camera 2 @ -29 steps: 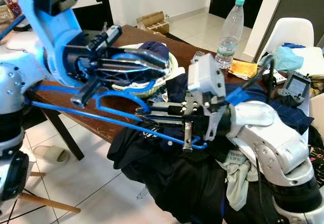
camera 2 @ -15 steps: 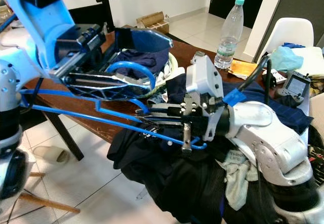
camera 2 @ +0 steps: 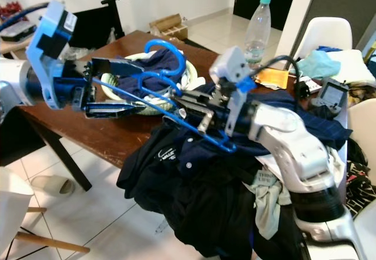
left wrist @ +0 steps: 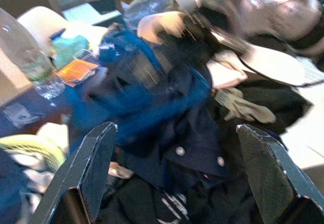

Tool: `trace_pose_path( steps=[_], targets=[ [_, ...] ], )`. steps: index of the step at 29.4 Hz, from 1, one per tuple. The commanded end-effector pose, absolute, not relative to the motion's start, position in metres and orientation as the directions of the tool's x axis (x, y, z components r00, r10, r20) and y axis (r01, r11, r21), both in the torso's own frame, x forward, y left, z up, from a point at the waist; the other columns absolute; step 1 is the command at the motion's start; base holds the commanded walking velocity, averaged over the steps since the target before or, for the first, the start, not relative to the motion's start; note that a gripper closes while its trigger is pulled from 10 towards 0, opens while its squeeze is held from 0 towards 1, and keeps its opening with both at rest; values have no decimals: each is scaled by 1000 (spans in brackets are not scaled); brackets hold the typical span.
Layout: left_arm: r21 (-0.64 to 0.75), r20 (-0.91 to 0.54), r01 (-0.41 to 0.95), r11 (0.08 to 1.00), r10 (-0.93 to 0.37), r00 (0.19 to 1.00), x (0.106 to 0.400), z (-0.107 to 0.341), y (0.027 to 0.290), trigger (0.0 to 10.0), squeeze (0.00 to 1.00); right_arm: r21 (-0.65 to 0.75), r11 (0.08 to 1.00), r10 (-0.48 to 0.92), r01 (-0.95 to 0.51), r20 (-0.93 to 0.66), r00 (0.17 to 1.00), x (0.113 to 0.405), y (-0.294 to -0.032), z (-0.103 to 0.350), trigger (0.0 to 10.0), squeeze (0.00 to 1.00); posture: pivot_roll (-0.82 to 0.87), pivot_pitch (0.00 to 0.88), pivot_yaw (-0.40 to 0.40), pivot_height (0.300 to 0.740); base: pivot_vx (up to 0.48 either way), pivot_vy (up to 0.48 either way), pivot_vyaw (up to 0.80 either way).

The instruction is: Hang hanger

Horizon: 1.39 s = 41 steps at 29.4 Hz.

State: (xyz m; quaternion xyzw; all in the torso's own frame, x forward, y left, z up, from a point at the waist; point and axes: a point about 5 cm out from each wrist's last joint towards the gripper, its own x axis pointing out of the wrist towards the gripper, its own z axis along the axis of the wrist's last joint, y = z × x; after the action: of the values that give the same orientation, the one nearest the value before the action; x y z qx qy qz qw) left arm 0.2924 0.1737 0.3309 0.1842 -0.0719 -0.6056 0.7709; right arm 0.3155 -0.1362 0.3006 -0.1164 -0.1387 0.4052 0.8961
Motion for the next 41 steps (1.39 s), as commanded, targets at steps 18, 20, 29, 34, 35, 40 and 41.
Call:
trace_pose_path(
  steps=[18,20,29,34,35,40,41],
  targets=[
    [503,400,284,817,-511,761,324,394,229,10000,0,-223,974,105,-31,328,939,354,-225,322,0,0,139,87,8,740,0,0,0],
    [470,418,177,864,-395,818,328,386,242,10000,0,-209,978,66,5,333,941,354,-232,323,3490,0,140,89,4,740,0,0,0],
    [337,316,-12,941,-102,943,340,334,272,10000,0,-178,983,11,41,284,959,357,-239,311,10000,0,141,89,2,740,0,0,0],
    [210,238,-31,977,-21,971,348,295,267,10000,0,-157,985,-39,77,231,972,360,-242,294,10000,0,140,82,5,740,0,0,0],
    [177,221,-28,984,-12,975,350,283,260,10000,0,-154,984,-59,94,213,975,360,-243,288,10000,0,133,75,7,740,0,0,0],
    [159,213,-18,987,-16,977,351,276,252,10000,0,-148,984,-70,101,197,978,360,-243,283,10000,0,128,68,5,740,0,120,-320],
    [152,212,-17,988,-16,977,351,269,243,10000,0,-141,984,-79,104,178,981,360,-242,275,10000,0,124,61,2,740,0,319,-800]
  ],
)
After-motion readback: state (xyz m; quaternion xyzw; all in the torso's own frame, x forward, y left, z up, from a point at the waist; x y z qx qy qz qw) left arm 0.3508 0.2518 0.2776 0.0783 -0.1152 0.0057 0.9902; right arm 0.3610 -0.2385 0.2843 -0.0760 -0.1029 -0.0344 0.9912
